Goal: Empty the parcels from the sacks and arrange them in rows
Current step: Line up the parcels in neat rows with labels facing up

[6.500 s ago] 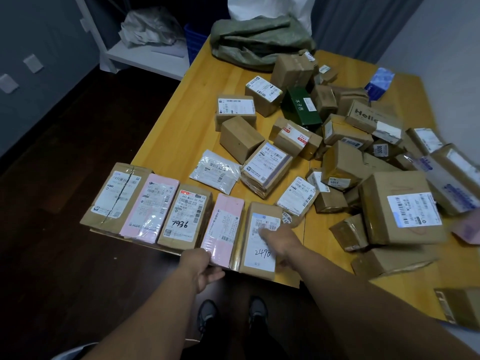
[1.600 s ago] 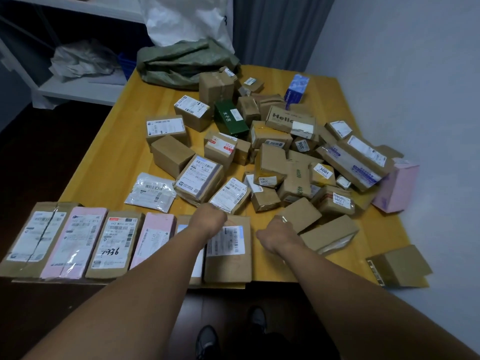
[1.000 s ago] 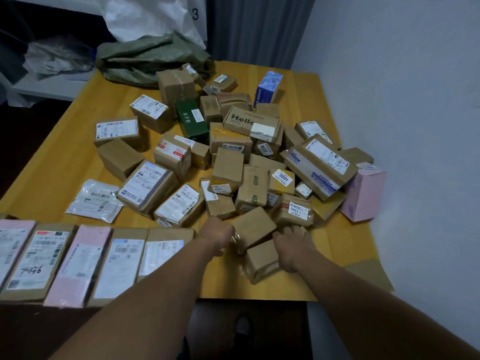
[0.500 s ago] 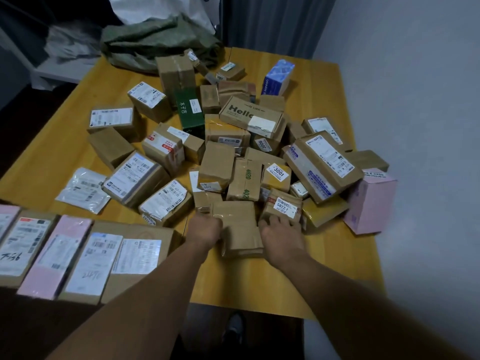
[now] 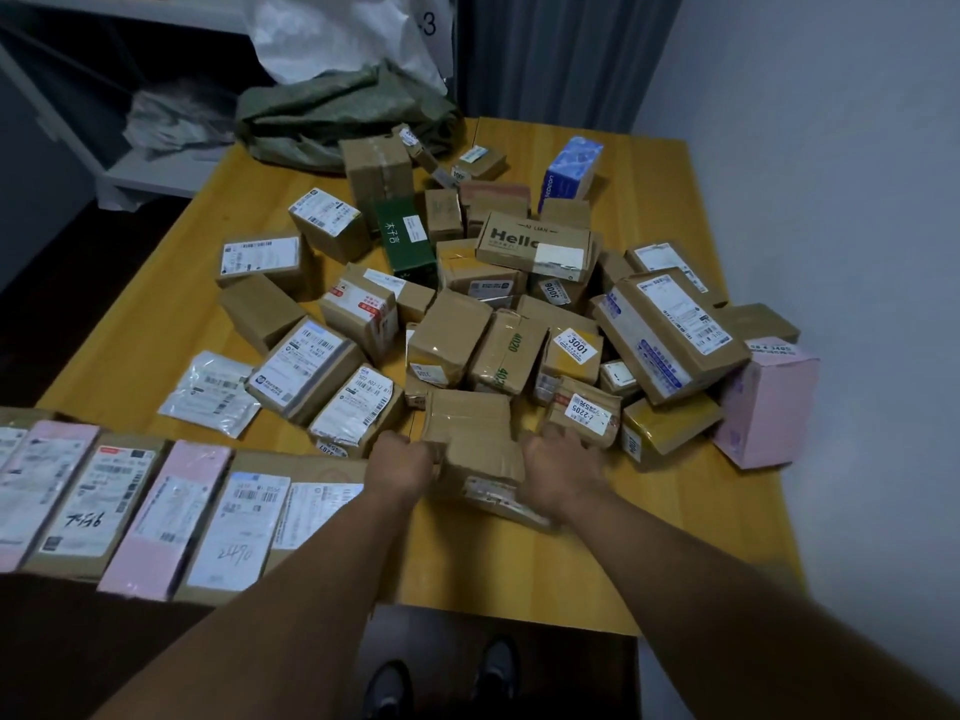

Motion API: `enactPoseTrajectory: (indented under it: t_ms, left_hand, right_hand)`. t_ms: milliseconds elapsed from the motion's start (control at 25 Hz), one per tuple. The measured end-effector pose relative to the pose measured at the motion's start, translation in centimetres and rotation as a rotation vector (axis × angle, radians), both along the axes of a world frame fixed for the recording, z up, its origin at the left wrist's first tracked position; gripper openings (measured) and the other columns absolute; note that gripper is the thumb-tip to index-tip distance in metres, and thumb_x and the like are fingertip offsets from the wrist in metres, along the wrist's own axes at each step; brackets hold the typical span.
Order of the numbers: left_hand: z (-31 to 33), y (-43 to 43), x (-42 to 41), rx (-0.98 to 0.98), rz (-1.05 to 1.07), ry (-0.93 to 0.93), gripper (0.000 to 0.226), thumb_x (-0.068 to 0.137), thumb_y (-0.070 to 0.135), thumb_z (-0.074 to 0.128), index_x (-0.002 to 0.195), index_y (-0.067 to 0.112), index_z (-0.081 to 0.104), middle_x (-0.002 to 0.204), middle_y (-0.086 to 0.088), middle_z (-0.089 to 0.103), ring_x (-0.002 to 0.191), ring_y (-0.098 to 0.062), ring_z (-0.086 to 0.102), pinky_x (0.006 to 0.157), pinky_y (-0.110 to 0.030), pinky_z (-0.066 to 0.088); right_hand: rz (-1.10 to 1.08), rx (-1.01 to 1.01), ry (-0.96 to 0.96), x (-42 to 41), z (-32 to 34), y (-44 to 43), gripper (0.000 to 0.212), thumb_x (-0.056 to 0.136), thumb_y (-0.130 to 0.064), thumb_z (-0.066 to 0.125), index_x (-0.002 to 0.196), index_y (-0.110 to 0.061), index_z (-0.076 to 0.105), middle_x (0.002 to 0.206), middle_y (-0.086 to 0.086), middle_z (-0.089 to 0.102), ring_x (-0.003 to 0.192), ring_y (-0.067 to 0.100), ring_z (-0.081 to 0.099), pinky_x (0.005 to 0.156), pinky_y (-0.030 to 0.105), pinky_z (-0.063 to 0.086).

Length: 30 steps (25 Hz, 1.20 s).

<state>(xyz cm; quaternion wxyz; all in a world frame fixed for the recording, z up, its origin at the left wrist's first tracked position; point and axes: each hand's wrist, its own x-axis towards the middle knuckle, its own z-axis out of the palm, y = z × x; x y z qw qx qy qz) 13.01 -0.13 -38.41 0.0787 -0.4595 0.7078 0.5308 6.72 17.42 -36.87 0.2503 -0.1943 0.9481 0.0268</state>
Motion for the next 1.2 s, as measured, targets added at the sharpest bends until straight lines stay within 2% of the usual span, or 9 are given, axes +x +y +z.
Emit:
enactPoseTrajectory:
  t_ms: [120,200,280,440,560,640,840,1000,1200]
  left_hand:
    - [0.7,-1.3,1.3,-0.074,-0.057,-0.010,0.009,0.090,0.005,0.055,0.094,0.001,0.061,0.092,-0.017,0.059,0.082,-0.028,0.054,0.076,-0.038,0.046]
    - [1.3,-2.2,2.0,-0.089,-0.065,0.005,0.019,0.091,0.001,0.049,0.101,-0.006,0.064,0.090,-0.019,0.058,0.077,-0.028,0.053,0.070,-0.035,0.044]
    - [1.3,-3.0,2.7,-0.018,-0.083,-0.004,0.025,0.094,0.003,0.046,0.110,-0.006,0.063,0.096,-0.018,0.060,0.078,-0.027,0.057,0.070,-0.033,0.047]
    - [-0.2,-4.5,4.9,-0.009,-0.091,0.021,0.021,0.092,0.007,0.043,0.100,0.000,0.061,0.096,-0.026,0.065,0.084,-0.037,0.063,0.073,-0.045,0.054]
    - [-0.4,-5.4,6.7,-0.039,-0.120,0.020,0.022,0.094,0.012,0.044,0.105,0.002,0.061,0.100,-0.021,0.066,0.081,-0.032,0.062,0.069,-0.037,0.050]
    - [-0.4,-6.1,7.8,-0.066,-0.161,0.001,0.018,0.096,0.008,0.045,0.106,0.005,0.060,0.099,-0.014,0.063,0.076,-0.025,0.059,0.065,-0.030,0.048]
    - [-2.1,-7.4,9.4,-0.141,-0.318,-0.074,0.026,0.083,0.001,0.059,0.107,0.011,0.062,0.113,-0.012,0.063,0.104,-0.030,0.060,0.079,-0.032,0.049]
    - [-2.8,-7.5,9.4,-0.167,-0.346,-0.082,0.025,0.081,0.004,0.064,0.099,0.020,0.058,0.114,-0.010,0.062,0.105,-0.028,0.060,0.089,-0.037,0.053]
    - [-3.0,-7.7,9.4,-0.135,-0.318,-0.098,0.026,0.079,0.004,0.063,0.100,0.019,0.060,0.111,-0.010,0.063,0.103,-0.029,0.061,0.090,-0.040,0.054]
  right_hand:
    - [-0.397,-0.227,-0.345,1.0,1.0,0.1,0.048,0.078,-0.035,0.082,0.117,-0.015,0.064,0.115,0.007,0.068,0.098,0.025,0.064,0.083,0.038,0.054]
    - [-0.640,-0.391,-0.550,2.1,1.8,0.1,0.046,0.080,-0.029,0.083,0.117,-0.007,0.065,0.110,0.010,0.072,0.090,0.024,0.068,0.077,0.036,0.056]
    - [-0.737,-0.418,-0.604,3.8,2.2,-0.1,0.046,0.084,-0.033,0.079,0.120,-0.009,0.063,0.110,0.009,0.071,0.095,0.027,0.067,0.083,0.044,0.056]
    - [-0.822,-0.424,-0.632,7.9,1.4,-0.8,0.041,0.089,-0.040,0.073,0.120,-0.015,0.062,0.106,0.007,0.068,0.097,0.025,0.062,0.084,0.053,0.058]
    - [-0.857,-0.409,-0.663,10.2,0.2,-1.6,0.037,0.094,-0.038,0.068,0.120,-0.012,0.061,0.100,0.005,0.065,0.098,0.027,0.062,0.085,0.055,0.057]
    - [-0.898,-0.422,-0.672,11.4,-0.8,-2.5,0.036,0.097,-0.036,0.064,0.124,-0.012,0.058,0.109,0.007,0.066,0.106,0.031,0.061,0.089,0.056,0.055]
    - [-1.034,-0.601,-0.599,12.7,-4.7,-4.7,0.027,0.104,-0.020,0.054,0.129,-0.009,0.054,0.127,0.011,0.065,0.101,0.027,0.062,0.073,0.040,0.054]
    - [-0.967,-0.555,-0.441,13.2,-7.8,-5.3,0.024,0.099,-0.004,0.050,0.122,-0.005,0.056,0.125,0.015,0.065,0.110,0.033,0.064,0.093,0.045,0.056]
    - [-0.946,-0.551,-0.389,12.8,-8.0,-5.6,0.023,0.100,-0.005,0.042,0.120,-0.009,0.053,0.124,0.012,0.063,0.108,0.030,0.063,0.092,0.044,0.056]
